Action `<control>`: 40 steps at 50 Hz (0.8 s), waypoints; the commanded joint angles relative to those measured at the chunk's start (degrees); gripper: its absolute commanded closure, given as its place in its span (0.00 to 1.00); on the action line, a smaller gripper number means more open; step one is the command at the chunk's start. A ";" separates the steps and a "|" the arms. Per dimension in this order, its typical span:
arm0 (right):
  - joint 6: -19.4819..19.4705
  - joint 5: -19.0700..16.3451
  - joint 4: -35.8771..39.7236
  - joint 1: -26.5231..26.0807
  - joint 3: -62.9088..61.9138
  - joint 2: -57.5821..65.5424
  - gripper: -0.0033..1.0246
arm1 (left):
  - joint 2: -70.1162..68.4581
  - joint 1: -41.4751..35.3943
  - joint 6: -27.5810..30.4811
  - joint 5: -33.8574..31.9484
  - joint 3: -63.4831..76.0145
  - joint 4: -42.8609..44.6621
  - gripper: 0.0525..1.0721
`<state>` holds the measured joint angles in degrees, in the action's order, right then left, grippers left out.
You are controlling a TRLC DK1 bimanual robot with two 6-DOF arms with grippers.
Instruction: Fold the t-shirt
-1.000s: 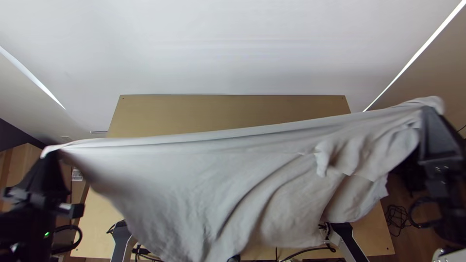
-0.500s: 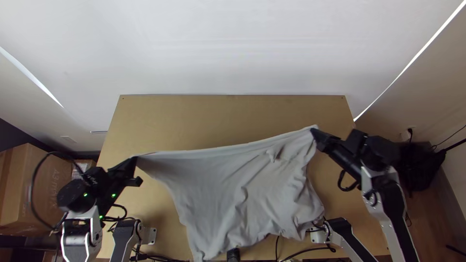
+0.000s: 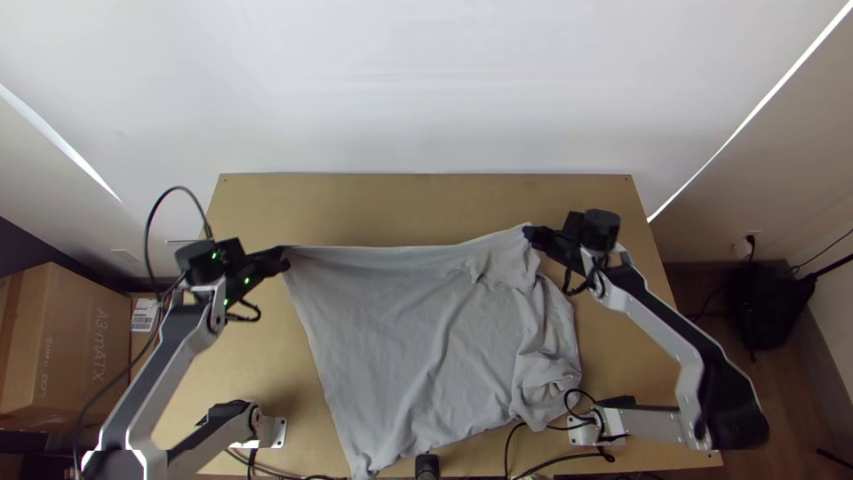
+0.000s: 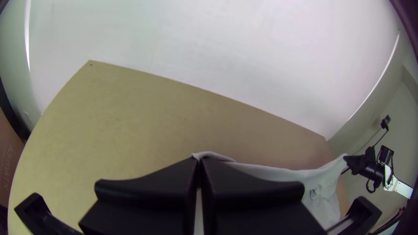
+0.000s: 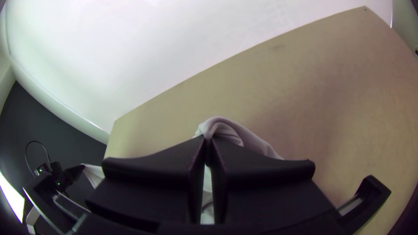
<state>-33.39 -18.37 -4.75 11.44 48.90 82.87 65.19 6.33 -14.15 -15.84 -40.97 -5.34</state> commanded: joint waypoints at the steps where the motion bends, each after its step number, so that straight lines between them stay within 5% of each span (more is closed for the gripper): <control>1: 0.16 0.70 -1.93 -1.07 8.31 10.21 0.98 | 11.36 0.00 -0.26 0.63 -8.16 3.15 0.98; 17: 1.22 1.23 -5.09 -1.25 25.01 30.16 0.98 | 33.86 -0.35 -0.70 2.30 -23.72 9.21 0.98; 35: 3.24 6.24 -7.02 -1.07 39.95 41.67 0.97 | 48.45 -1.14 -1.40 5.90 -39.36 9.74 0.98; 38: 3.68 6.77 -7.29 -1.16 40.39 41.67 0.78 | 48.54 -1.67 -0.96 6.43 -39.01 10.79 0.84; 40: 4.21 7.30 -7.46 -1.25 40.39 41.32 0.55 | 48.45 -1.85 -0.88 6.34 -38.92 11.41 0.59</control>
<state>-30.72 -12.78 -10.44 10.66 87.22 123.70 112.92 5.10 -14.59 -10.31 -78.48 4.08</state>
